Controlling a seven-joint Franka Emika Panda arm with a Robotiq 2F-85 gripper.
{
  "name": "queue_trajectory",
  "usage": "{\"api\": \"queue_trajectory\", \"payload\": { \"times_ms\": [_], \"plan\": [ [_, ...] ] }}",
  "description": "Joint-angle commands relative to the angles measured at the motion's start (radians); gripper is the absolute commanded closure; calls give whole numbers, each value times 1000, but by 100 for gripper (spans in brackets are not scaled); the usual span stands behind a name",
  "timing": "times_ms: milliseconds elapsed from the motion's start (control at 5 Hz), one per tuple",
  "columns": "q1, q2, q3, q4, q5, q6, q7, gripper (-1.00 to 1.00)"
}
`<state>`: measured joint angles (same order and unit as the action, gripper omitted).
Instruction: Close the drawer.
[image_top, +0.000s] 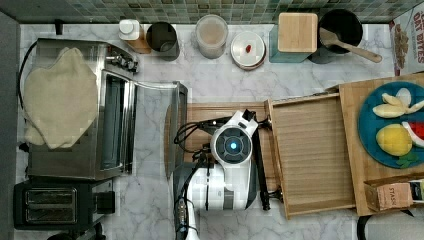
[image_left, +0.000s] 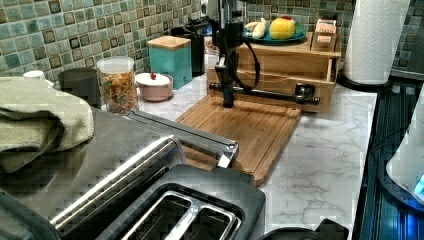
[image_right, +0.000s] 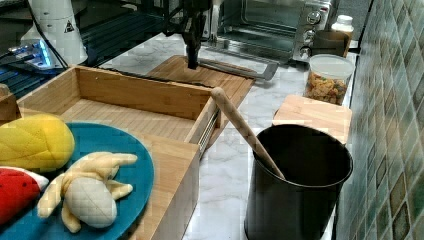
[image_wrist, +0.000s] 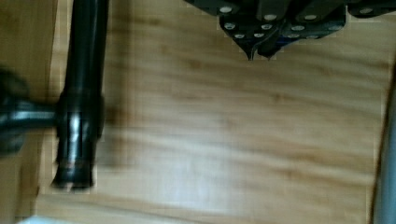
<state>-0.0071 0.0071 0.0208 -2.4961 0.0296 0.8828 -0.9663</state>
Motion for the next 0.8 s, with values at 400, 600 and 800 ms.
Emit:
{"api": "queue_trajectory", "payload": {
  "times_ms": [400,600,800],
  "plan": [
    [-56,-46,-64,-37,-39,47,-91,100],
    [-90,-20,-78,-6,-30,34,-143,100],
    [-110,15,-108,27,-14,26,-208,100]
  ]
}}
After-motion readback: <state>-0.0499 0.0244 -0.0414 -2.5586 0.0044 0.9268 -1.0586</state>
